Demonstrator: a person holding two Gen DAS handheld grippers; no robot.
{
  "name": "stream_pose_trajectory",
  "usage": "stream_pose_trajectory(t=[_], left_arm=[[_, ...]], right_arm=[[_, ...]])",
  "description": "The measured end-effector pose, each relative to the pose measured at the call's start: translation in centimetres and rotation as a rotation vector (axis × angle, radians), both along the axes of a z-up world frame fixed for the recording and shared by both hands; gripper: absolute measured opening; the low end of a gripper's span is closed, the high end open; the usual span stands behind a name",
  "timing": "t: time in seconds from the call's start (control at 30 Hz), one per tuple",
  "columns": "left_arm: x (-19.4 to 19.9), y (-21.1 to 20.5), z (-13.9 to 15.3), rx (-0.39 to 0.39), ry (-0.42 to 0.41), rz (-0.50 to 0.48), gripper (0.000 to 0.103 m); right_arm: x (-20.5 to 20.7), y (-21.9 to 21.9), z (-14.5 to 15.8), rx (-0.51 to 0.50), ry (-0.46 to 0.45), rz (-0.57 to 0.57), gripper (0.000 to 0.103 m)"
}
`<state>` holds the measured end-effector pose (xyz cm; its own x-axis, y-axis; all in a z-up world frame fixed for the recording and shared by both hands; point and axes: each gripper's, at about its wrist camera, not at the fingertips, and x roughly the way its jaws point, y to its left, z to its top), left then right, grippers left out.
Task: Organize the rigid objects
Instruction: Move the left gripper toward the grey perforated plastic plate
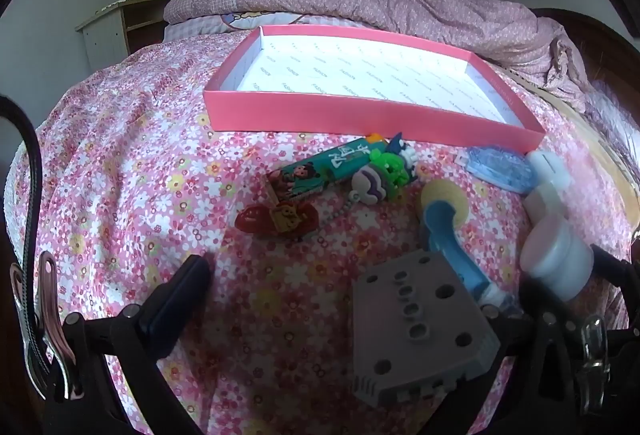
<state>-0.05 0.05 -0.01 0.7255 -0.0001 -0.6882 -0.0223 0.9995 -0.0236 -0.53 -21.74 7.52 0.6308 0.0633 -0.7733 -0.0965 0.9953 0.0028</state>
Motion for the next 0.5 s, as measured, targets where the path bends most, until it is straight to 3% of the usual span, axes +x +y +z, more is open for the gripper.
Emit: stream_pose_trajectory(t=[0.5], left_arm=[[-0.04,0.15,-0.01,0.013,0.009,0.002,0.103]], right_arm=[[-0.22,0.11,-0.06,0.001,0.01,0.004,0.103]])
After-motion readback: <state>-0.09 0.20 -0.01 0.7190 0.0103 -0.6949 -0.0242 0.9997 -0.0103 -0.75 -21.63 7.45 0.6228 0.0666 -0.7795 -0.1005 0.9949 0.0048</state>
